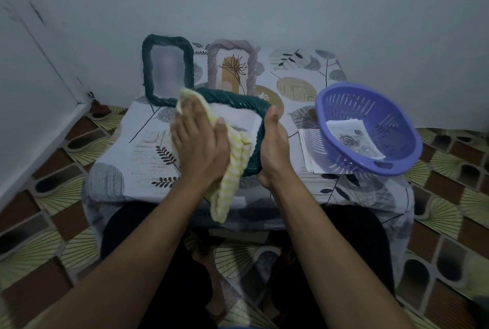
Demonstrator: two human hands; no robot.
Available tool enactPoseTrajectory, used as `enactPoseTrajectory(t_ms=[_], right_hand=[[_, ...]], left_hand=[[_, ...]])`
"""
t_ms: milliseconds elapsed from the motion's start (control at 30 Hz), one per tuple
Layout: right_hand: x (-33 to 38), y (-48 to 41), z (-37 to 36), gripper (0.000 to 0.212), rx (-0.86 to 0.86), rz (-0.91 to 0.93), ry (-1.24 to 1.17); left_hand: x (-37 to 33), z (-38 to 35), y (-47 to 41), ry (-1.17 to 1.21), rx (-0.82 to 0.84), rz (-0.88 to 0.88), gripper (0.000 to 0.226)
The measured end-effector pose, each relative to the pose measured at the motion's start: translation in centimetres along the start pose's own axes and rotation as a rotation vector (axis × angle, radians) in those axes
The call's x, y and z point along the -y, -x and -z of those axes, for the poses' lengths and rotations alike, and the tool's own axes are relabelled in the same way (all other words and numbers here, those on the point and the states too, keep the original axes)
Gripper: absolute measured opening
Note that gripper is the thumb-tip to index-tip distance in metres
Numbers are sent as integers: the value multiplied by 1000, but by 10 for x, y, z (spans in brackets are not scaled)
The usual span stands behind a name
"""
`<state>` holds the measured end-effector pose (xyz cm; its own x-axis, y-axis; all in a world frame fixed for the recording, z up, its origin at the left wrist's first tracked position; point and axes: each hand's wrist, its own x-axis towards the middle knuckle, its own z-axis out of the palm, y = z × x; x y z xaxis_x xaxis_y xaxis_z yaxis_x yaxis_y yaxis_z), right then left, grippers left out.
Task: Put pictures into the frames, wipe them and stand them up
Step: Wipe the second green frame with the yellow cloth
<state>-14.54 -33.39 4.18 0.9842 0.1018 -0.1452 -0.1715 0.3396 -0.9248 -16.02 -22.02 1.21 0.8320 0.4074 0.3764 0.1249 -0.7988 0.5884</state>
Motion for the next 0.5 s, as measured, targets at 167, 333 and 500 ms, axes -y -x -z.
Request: enactPoseTrajectory(t_ms=[167,333,500], right_hand=[[-4,-1,9,49,76,14,106],[-2,2,11,88,58,86,222],[4,6,12,78,28,79,189]], left_hand=[[-4,-3,11,-40,101,-449,66],[17,3,-22,-33,-35,-267,57],[19,6,-43,54,-110,131,51]])
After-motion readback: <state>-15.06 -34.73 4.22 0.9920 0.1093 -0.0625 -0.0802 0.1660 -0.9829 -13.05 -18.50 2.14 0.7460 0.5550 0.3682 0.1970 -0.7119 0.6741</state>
